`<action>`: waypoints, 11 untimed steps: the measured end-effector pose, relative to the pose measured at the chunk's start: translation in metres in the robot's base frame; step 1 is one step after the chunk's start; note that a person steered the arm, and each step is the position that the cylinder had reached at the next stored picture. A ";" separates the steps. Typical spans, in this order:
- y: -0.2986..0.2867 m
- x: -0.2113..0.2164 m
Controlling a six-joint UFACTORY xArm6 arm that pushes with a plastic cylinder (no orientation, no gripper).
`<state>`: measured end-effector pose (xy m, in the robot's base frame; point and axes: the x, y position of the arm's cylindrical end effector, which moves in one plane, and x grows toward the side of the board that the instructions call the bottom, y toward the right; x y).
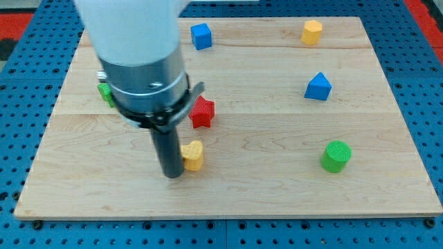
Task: Keep the red star below the green star
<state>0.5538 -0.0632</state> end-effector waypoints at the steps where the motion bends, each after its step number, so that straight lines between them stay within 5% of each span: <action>1: 0.047 0.001; 3: 0.068 -0.001; 5: 0.094 -0.076; 7: 0.044 -0.114; 9: -0.074 -0.077; 11: -0.091 -0.116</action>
<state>0.4382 -0.1546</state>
